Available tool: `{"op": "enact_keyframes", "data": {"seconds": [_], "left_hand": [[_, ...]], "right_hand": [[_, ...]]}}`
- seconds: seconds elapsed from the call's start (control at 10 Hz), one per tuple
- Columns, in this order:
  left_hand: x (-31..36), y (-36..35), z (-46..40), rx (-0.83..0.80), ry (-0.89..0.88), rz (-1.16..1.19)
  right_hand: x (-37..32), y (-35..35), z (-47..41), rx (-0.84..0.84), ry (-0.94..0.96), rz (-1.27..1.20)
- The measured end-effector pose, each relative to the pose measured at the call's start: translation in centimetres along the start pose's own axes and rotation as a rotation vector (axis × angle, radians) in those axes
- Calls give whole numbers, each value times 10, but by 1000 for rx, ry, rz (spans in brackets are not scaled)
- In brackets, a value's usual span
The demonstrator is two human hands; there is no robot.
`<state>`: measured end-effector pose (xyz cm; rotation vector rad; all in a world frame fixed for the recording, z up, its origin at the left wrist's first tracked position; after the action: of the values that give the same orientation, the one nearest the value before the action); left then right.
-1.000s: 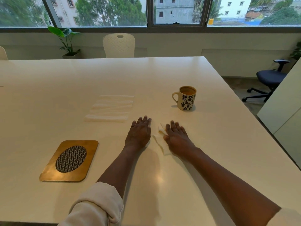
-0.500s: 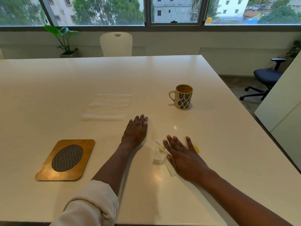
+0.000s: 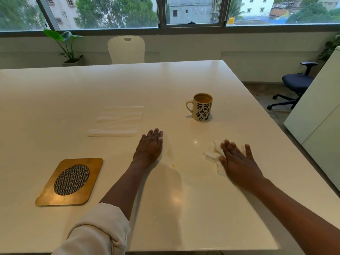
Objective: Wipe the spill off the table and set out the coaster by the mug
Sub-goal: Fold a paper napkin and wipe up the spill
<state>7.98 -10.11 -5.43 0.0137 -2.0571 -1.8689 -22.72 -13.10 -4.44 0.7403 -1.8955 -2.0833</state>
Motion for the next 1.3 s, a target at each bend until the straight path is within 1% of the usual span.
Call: {"op": "enact_keyframes", "data": {"seconds": [0.1,0.2,0.3,0.4,0.5,0.6,0.7,0.8,0.9,1.0,1.1,1.2,1.3], "left_hand": [[0,0,0,4,3,2],[1,0,-1,10,3,4],[0,0,-1,12,1,-2],[-1,0,-1,6,3,-5],[-1,-1,-1,4,8,-4],[-1,-1,-2,7,15,4],[0,-1,-2,8,14,3],[0,-1,-1,7,10,-2],[0,0,0,14,8,0],[0,1,0,16,5,0],[0,1,1,16,6,-1],[1,0,0,9,0,-8],[2,-1,1,0,-4,-16]], "right_hand": [[3,7,-21,38,-39,7],[0,24,-25,202,-35,18],[-5,38,-24,233,-49,-38],[-1,54,-31,212,-81,-226],[12,66,-42,247,-107,-477],[28,65,-44,255,-218,-739],[40,64,-37,355,-245,-779],[42,64,-31,419,-115,-492],[45,58,-25,367,-26,-372],[34,58,-19,277,55,-248],[25,45,-11,112,67,-164],[26,21,-2,-50,-18,-141],[26,10,2,-47,-71,-213]]}}
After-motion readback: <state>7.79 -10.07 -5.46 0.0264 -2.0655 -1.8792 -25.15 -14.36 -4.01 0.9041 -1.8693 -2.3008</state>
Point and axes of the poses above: each hand's wrist, its own z-axis away from the middle knuckle, its own y-axis out of the back of the hand, x = y × z, the point moved 8 cm from there along -z, towards the middle knuckle, and after that the axes turned 10 degrees about -z, right-handed, at the moved point
